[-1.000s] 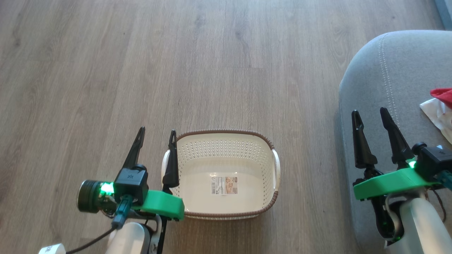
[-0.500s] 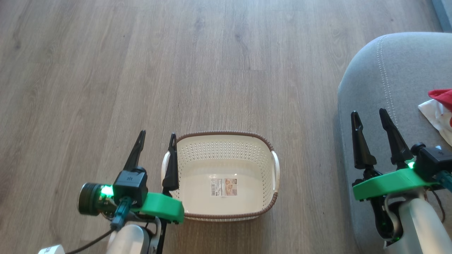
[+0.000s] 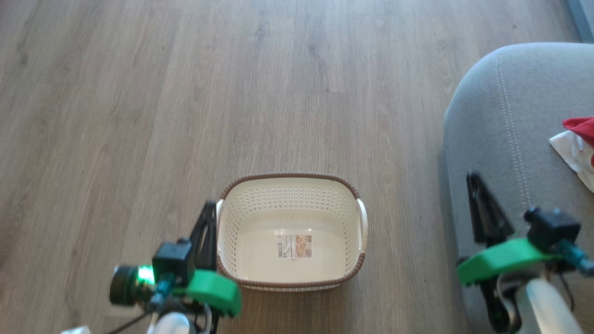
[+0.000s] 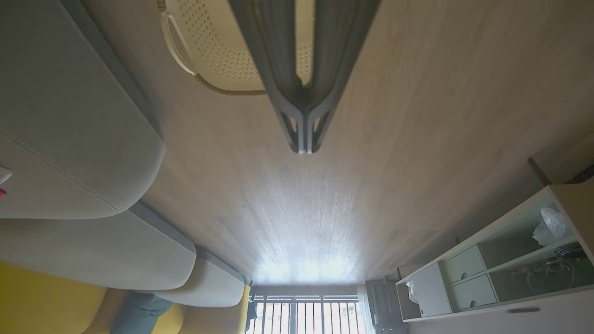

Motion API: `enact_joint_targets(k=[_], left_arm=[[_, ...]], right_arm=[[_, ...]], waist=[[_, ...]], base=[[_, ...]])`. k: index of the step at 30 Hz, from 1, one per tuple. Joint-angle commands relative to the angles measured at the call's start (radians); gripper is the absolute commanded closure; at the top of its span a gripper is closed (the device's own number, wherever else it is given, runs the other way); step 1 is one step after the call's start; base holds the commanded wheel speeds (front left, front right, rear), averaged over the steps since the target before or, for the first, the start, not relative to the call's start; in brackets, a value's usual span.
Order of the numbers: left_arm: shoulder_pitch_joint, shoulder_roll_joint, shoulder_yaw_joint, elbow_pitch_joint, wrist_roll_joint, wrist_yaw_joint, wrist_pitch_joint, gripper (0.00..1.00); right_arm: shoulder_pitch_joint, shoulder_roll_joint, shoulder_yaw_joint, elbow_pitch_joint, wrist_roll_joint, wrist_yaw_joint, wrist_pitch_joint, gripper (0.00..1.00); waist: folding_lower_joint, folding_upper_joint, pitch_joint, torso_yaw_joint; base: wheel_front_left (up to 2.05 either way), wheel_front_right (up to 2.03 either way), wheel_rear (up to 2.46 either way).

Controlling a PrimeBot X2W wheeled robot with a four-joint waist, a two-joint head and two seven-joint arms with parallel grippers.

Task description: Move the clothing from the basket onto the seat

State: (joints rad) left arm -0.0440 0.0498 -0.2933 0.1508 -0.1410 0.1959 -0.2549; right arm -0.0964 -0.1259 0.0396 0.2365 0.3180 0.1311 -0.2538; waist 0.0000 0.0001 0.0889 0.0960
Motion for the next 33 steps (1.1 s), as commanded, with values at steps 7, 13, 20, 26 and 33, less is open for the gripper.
enact_joint_targets(k=[7, 13, 20, 26, 33], left_arm=[[-0.004, 0.006, 0.015, -0.012, -0.090, -0.015, 0.013, 1.00], [-0.008, 0.011, 0.028, -0.004, -0.166, -0.032, 0.026, 1.00], [-0.013, 0.015, 0.044, 0.006, -0.253, -0.052, 0.042, 1.00], [-0.016, 0.019, 0.056, 0.012, -0.315, -0.065, 0.053, 1.00], [-0.020, 0.022, 0.073, 0.019, -0.402, -0.084, 0.070, 1.00]], right_arm=[[-0.004, 0.002, -0.006, -0.010, 0.076, 0.000, 0.018, 1.00], [-0.005, 0.004, -0.011, -0.008, 0.140, 0.000, 0.034, 1.00], [-0.005, 0.006, -0.017, -0.007, 0.214, 0.000, 0.052, 1.00], [-0.006, 0.008, -0.022, -0.006, 0.266, 0.000, 0.066, 1.00], [-0.006, 0.011, -0.029, -0.005, 0.340, 0.000, 0.085, 1.00]], waist=[[0.0000, -0.0001, -0.005, -0.005], [0.0000, -0.0001, -0.009, -0.010], [0.0000, -0.0001, -0.014, -0.015], [0.0000, -0.0001, -0.017, -0.019], [0.0000, -0.0001, -0.022, -0.025]], base=[[0.00, 0.00, 0.00], [0.00, 0.00, 0.00], [0.00, 0.00, 0.00], [0.00, 0.00, 0.00], [0.00, 0.00, 0.00]])
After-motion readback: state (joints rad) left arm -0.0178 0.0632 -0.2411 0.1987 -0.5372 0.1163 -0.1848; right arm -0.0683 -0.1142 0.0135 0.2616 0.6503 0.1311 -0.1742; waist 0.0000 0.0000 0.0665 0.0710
